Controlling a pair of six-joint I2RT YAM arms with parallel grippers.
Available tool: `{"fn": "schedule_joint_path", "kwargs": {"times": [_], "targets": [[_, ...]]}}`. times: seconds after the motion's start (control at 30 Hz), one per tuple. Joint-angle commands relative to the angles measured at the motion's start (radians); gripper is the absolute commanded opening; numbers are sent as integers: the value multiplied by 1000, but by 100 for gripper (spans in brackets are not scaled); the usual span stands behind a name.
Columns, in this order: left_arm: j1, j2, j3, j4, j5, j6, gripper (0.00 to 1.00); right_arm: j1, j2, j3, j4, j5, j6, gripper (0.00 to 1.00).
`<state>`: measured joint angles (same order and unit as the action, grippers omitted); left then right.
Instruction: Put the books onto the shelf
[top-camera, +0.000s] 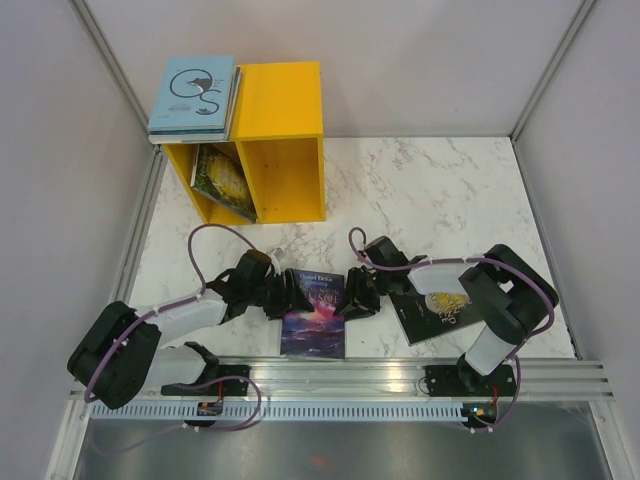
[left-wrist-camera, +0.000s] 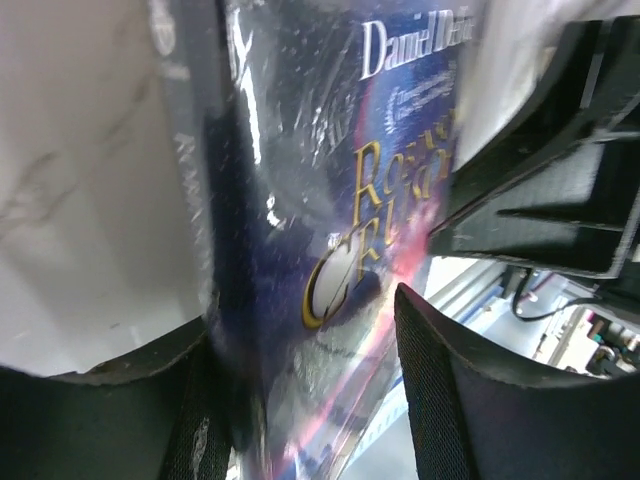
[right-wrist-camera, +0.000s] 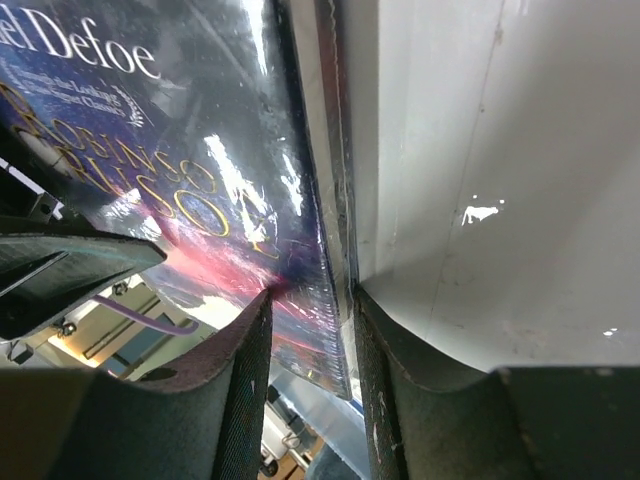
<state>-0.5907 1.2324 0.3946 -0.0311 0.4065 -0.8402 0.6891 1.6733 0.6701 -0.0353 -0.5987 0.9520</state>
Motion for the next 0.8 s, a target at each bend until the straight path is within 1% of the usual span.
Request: {"fn": "schedule_joint_path", "kwargs": {"times": [0.0,0.03,0.07,0.13,0.17,0.23,0.27,0.3,0.37,0.43,0.47,0.5,0.53,0.57,0.63,0.67,0.73,0.77], "targets": [[-44,-2,30,287,152,-126,61,29,46,-47,-32,112,-9,42],[-47,10,36,287,163,-126,61,29,43,-49,-34,112,-9,42],[-49,12,44,287,166,-128,59,30,42,-49,-34,114,-7,42],[-57,12,47,298,163,-129,51,29,37,-53,-32,114,-4,42],[-57,1,46,303,163,-131,40,30,36,-53,-34,114,-5,42],[-57,-16,41,322,161,-143,30,29,29,-58,-31,116,-2,42],[-57,-33,43,326,161,-148,12,29,26,-63,-31,114,-2,42],[-55,-43,46,326,160,-151,3,29,22,-64,-31,116,-2,42],[-57,-79,76,265,125,-131,2,30,3,-66,-37,114,-1,42],[-57,-112,119,148,60,-88,2,27,-33,-61,-61,120,-5,41],[-57,-132,171,5,-33,-62,2,26,-49,-53,-80,134,-16,41],[-57,-154,193,-47,-81,-12,2,24,-67,-34,-101,143,-25,42],[-57,-204,213,-87,-133,9,2,20,-102,-20,-151,152,-36,43],[-57,-230,243,-151,-234,24,2,18,-122,-4,-178,171,-45,43],[-57,-308,265,-180,-334,64,2,7,-171,42,-250,184,-70,46],[-57,-338,280,-184,-436,73,2,4,-187,57,-268,189,-74,46],[-57,-382,296,-181,-542,85,2,-5,-223,97,-310,194,-81,47],[-57,-424,308,-168,-639,89,2,-8,-233,106,-319,195,-82,47]]}}
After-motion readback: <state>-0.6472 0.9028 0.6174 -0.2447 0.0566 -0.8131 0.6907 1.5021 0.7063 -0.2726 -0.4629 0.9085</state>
